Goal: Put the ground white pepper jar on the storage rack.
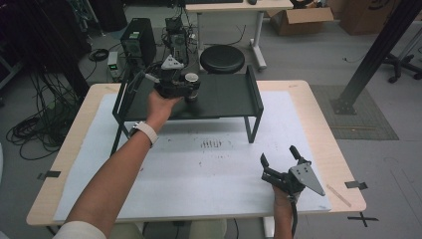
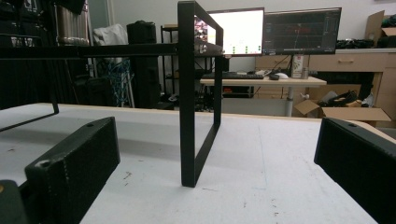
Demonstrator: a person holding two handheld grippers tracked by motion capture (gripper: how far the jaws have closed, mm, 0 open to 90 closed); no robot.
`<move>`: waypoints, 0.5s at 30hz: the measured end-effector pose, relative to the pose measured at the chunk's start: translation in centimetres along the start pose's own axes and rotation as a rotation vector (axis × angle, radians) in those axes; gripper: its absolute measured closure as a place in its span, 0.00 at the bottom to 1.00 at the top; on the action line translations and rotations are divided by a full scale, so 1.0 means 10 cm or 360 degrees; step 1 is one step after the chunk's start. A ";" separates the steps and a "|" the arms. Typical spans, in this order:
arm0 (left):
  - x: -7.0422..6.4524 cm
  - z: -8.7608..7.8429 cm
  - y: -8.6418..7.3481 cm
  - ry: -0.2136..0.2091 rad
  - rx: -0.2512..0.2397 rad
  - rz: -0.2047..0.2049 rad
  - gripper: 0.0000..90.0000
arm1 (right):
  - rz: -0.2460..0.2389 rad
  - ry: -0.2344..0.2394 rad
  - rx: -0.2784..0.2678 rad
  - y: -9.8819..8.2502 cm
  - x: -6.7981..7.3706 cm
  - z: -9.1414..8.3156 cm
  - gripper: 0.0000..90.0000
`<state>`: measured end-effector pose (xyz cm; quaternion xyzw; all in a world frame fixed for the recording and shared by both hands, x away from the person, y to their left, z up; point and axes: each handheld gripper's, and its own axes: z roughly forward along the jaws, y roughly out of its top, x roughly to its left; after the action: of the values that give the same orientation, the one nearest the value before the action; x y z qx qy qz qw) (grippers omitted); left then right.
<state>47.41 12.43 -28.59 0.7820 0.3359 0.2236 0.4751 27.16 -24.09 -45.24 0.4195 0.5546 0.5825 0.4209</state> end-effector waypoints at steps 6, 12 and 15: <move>0.00 -0.01 0.01 0.0002 -0.0010 -0.0022 0.44 | 0.0000 0.0001 0.0000 0.00 0.00 0.00 0.00; 0.02 -0.04 0.02 0.0015 -0.0021 -0.0037 0.37 | 0.0003 0.0002 0.0000 0.00 0.00 0.00 0.00; 0.03 -0.05 0.03 0.0012 -0.0027 -0.0047 0.34 | 0.0002 0.0002 0.0000 0.00 0.00 0.00 0.00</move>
<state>47.34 12.83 -28.12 0.7719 0.3474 0.2224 0.4837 27.15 -24.09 -45.25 0.4195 0.5546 0.5831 0.4201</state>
